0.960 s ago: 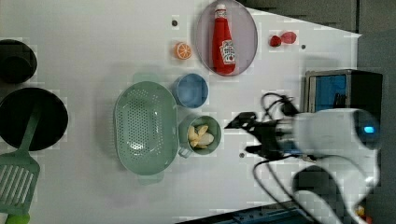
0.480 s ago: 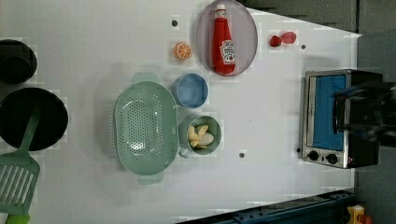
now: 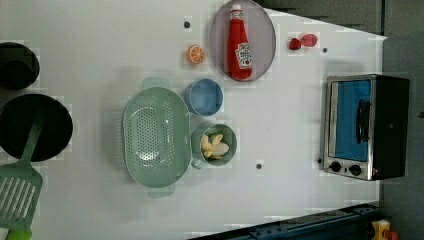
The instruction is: Pick Banana and place it in mug.
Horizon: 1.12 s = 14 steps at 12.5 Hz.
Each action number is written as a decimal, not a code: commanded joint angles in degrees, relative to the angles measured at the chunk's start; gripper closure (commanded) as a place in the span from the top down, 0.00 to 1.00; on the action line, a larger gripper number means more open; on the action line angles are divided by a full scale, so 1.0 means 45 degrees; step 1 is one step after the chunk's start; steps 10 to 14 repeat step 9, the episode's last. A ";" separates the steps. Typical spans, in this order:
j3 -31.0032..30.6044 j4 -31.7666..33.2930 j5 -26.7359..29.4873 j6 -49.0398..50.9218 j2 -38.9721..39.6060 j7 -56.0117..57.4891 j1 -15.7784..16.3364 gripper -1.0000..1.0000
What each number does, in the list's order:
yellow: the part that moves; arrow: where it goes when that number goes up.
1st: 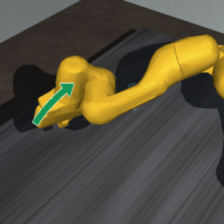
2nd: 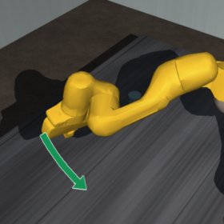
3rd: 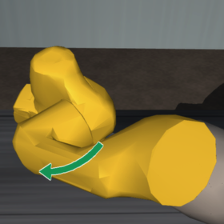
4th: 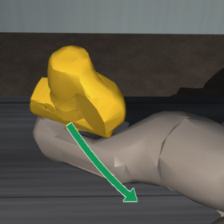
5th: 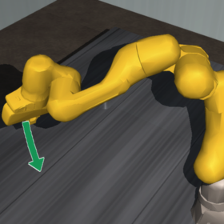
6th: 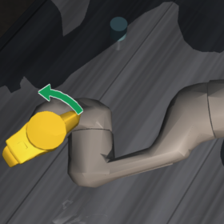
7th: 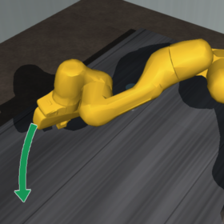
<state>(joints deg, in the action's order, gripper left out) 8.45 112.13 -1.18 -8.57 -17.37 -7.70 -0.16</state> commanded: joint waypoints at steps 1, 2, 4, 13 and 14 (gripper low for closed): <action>-0.0159 0.0346 0.0235 0.0175 0.0307 0.1541 0.0406 1.00; -0.0179 0.0347 0.0117 0.0484 0.0328 0.1541 0.0406 1.00; -0.0223 0.0357 -0.0099 0.0985 0.0349 0.1536 0.0406 1.00; -0.0243 0.0365 -0.0101 0.0924 0.0409 0.1536 0.0408 1.00; -0.0243 0.0365 -0.0101 0.0924 0.0409 0.1536 0.0408 1.00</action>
